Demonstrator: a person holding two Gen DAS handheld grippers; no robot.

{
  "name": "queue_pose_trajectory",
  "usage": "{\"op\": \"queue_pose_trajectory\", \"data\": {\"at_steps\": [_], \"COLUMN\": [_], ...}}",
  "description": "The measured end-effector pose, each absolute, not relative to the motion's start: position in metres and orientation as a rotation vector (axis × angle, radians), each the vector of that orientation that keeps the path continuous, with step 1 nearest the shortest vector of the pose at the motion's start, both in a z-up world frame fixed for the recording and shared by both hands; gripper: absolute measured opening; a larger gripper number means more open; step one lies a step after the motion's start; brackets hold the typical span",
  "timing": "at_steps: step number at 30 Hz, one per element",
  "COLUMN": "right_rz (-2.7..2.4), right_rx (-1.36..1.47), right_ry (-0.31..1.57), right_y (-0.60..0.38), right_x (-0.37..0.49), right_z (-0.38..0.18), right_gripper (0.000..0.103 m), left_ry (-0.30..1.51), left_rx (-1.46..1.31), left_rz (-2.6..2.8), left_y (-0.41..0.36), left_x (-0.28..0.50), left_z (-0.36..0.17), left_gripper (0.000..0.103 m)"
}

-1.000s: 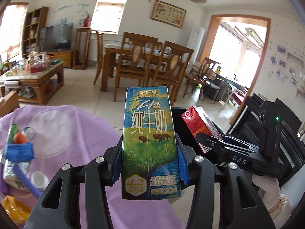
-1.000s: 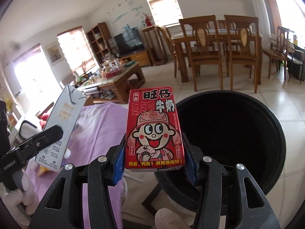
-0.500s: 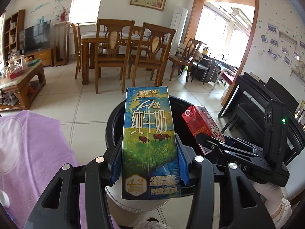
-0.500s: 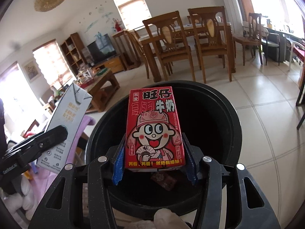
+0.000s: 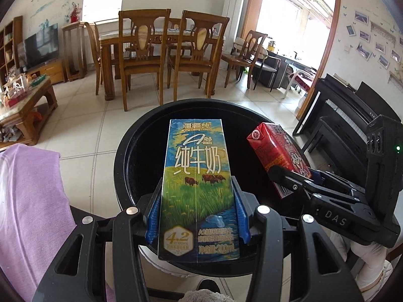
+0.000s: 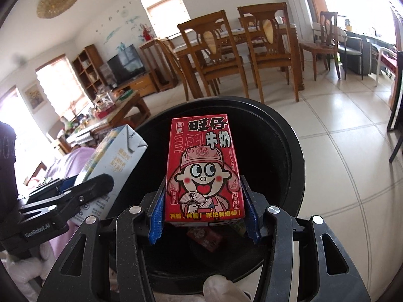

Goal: Collect trash
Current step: 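Carry both cartons over the black bin and open both tools to release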

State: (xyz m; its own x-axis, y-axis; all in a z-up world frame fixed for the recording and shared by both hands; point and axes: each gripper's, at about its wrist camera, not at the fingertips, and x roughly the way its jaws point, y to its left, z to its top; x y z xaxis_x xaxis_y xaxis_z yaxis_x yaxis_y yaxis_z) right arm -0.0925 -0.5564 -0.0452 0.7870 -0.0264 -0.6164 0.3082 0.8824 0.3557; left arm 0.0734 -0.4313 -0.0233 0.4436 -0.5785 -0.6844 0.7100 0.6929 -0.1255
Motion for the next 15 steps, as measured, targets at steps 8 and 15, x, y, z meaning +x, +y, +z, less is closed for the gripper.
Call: {"op": "queue_pose_trajectory", "data": {"at_steps": [8,15], "right_rz": [-0.18,-0.18], "right_rx": [0.457,0.458], "right_ry": [0.644,0.645], "right_y": [-0.5485,-0.5477], "right_x": [-0.0904,-0.0893], "right_z": [-0.0445,-0.0446], "right_gripper": [0.052,0.052], "left_ry": [0.779,0.782], "left_rx": [0.198,0.21], "left_rz": [-0.801,-0.79], "left_y": [-0.4315,-0.43], "left_x": [0.0698,0.0654], "left_z": [-0.0245,-0.0233], "left_gripper": [0.05,0.051]}}
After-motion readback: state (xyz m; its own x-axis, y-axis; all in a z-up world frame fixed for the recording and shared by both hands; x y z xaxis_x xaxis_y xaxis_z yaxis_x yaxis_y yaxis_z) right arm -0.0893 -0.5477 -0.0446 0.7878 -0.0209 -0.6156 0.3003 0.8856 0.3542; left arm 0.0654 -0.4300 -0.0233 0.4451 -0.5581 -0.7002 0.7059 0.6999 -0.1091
